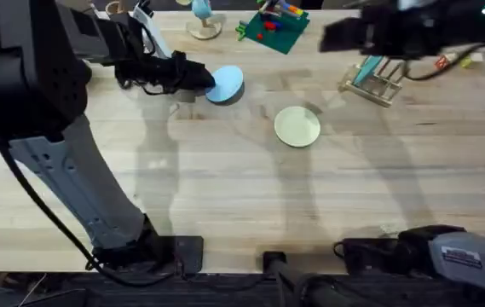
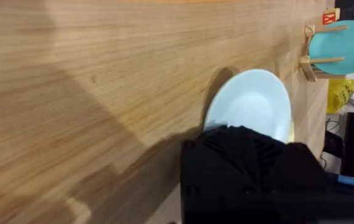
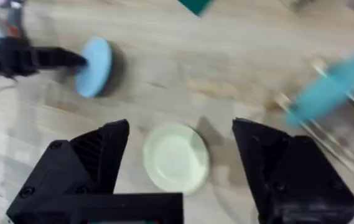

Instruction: Pick up the plates from the table one by one and place each into a slot on the dish rack.

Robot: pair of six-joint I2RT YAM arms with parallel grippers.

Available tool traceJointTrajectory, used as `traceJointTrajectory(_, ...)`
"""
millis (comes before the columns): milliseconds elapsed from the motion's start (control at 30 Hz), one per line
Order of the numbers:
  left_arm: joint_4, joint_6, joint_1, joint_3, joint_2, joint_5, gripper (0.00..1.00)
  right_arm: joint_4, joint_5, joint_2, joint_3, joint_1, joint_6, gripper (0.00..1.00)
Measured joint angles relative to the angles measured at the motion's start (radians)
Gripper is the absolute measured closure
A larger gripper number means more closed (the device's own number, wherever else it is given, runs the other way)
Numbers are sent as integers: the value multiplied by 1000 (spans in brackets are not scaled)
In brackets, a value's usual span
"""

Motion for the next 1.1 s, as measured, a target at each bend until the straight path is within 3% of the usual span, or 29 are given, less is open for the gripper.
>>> traceJointTrajectory(267,0,3,0,0,0,0,960,273,-17,154,0,147,154,6)
traceJointTrajectory(467,0,4,1,5,9,10,960,381,-21,271,0,224,248,7)
traceJointTrajectory(633,-2,10,6,14,33,59,961,447,-26,348,0,258,303,6)
traceJointTrajectory(1100,-2,11,6,14,34,61,961,612,-26,494,0,310,391,19)
